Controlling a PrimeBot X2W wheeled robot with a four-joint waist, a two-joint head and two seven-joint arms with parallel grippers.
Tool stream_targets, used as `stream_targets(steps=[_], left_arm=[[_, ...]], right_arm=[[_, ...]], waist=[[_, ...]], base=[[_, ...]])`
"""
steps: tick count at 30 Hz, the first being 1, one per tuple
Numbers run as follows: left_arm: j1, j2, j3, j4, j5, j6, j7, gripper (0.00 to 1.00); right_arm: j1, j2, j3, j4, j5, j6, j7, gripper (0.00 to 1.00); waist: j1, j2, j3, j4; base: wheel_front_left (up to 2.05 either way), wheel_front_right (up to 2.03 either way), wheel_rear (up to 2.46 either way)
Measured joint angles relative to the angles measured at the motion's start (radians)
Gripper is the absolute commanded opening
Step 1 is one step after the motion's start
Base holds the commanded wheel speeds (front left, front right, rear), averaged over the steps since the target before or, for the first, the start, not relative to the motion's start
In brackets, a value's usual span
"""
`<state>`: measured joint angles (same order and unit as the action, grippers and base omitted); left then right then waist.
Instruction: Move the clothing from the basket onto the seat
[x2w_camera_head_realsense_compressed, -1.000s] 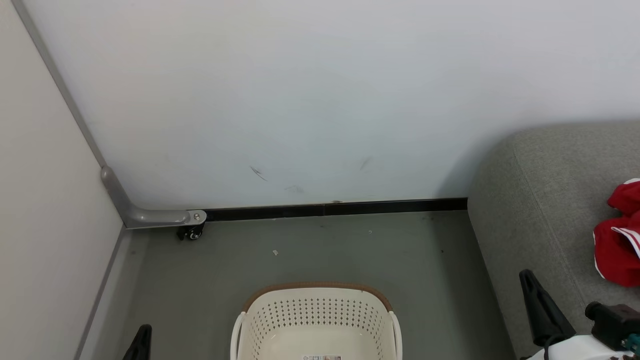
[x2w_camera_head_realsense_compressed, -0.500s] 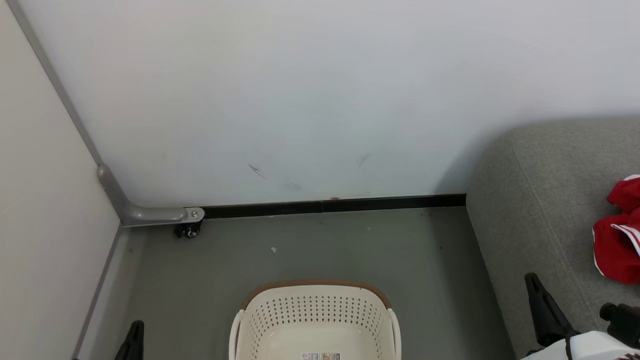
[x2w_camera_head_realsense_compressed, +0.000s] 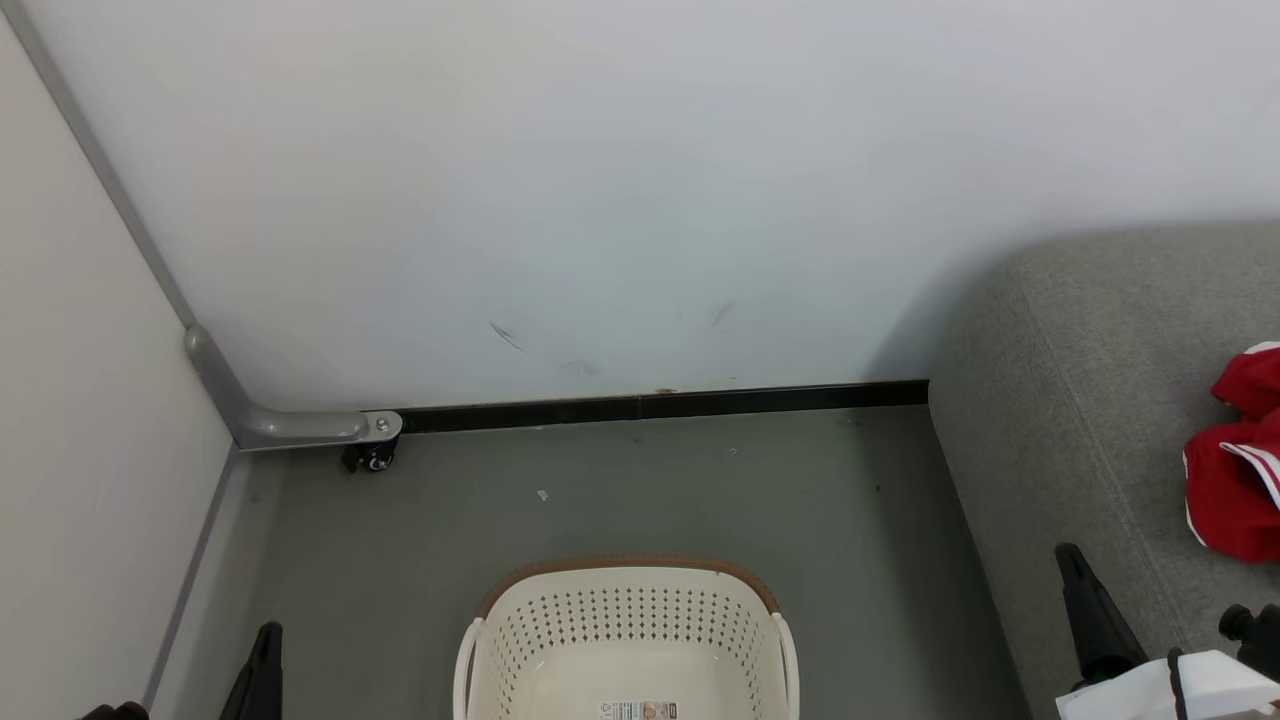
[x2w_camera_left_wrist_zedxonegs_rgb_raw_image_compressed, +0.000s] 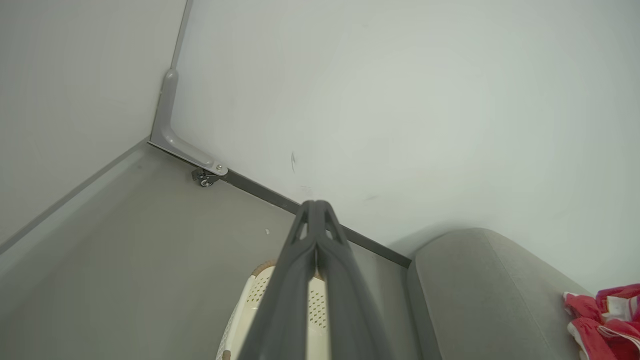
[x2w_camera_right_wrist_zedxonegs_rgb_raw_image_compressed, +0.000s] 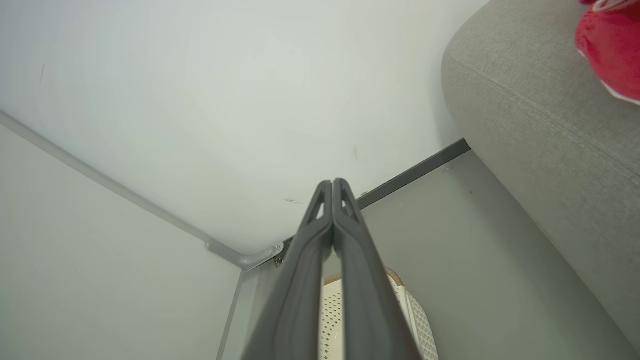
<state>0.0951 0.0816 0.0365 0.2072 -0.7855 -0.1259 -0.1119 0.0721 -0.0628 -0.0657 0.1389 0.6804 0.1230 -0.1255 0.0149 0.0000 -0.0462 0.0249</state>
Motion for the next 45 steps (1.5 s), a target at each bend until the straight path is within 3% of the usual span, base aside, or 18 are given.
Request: stream_targets(steps=[11, 29, 45], left_arm=[[-0.019, -0.011, 0.008, 0.007, -0.138, 0.0, 0.042, 0.0], [-0.068, -0.019, 0.02, 0.03, -0.369, 0.0, 0.102, 0.0], [-0.109, -0.033, 0.034, 0.043, -0.569, 0.0, 0.157, 0.0]], right_arm=[[-0.021, 0.003, -0.014, 0.02, 0.161, 0.0, 0.041, 0.0], [-0.06, 0.008, -0.026, 0.06, 0.419, 0.0, 0.107, 0.0], [-0.087, 0.016, -0.046, 0.093, 0.649, 0.0, 0.157, 0.0]], waist=[[0.0024, 0.0, 0.0, -0.004], [-0.0115, 0.0, 0.021, -0.011], [-0.0139, 0.0, 0.037, -0.018]], base=[[0.0, 0.0, 0.0], [0.0, 0.0, 0.0], [0.0, 0.0, 0.0]])
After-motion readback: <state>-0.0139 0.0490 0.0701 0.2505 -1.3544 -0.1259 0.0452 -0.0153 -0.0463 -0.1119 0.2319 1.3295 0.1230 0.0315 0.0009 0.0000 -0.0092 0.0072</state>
